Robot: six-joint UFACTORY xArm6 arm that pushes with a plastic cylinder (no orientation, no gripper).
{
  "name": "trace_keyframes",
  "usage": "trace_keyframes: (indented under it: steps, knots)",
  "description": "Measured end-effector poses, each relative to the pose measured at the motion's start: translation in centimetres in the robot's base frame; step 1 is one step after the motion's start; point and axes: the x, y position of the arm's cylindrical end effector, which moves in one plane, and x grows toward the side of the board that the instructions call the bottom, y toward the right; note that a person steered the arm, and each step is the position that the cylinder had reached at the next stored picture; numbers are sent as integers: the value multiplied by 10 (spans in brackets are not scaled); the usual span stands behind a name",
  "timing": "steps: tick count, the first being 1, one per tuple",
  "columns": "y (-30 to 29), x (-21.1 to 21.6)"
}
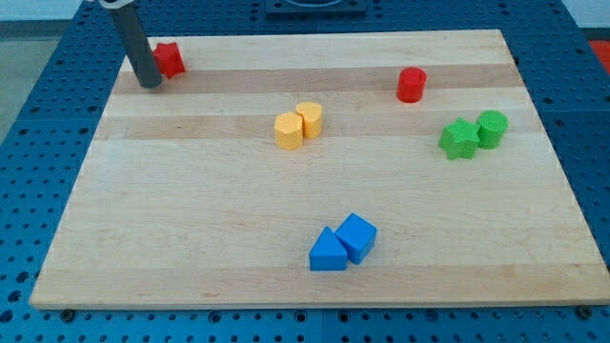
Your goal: Slide the red star to the top left
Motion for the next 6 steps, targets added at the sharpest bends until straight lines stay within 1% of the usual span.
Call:
trace_keyframes:
  steps: [1,2,3,4,5,6]
  knots:
    - [20,0]
    - [25,-9]
    - [25,-30]
    - [25,-42]
    - [26,-43]
    - [56,-34]
